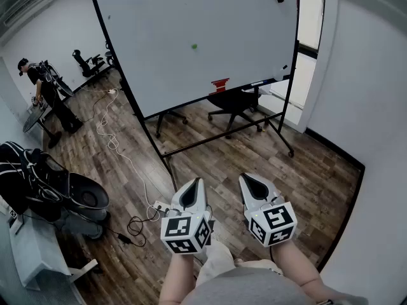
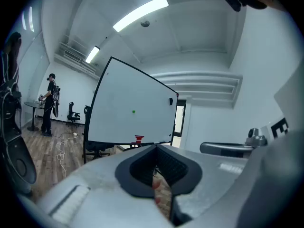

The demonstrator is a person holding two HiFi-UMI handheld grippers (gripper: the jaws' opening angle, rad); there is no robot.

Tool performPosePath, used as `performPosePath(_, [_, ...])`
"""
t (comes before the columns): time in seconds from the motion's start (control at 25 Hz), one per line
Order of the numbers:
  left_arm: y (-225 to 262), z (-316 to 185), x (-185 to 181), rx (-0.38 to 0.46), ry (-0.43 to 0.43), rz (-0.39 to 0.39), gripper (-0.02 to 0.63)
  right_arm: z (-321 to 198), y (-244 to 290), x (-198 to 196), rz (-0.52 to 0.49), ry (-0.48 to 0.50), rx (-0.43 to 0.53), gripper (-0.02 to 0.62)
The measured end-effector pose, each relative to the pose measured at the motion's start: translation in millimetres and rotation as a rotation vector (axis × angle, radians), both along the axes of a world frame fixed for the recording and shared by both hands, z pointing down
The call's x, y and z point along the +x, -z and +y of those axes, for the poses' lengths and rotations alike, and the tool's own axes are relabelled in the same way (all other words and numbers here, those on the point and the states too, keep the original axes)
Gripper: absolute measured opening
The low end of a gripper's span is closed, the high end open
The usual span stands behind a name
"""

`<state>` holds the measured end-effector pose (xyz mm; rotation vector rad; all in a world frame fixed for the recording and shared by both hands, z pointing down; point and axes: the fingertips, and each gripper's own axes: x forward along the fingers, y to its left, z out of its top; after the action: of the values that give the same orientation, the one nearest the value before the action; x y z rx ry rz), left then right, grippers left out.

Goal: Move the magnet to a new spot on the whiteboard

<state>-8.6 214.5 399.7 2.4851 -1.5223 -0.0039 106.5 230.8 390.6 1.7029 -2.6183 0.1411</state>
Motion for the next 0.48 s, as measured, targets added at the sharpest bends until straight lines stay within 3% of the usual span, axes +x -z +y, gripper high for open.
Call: performPosePath(0.48, [-7.0, 6.3, -3.8, -0.023, 0.023, 0.002, 0.005, 10.6, -0.4, -2.4, -0.012, 0.024, -0.008, -0.003])
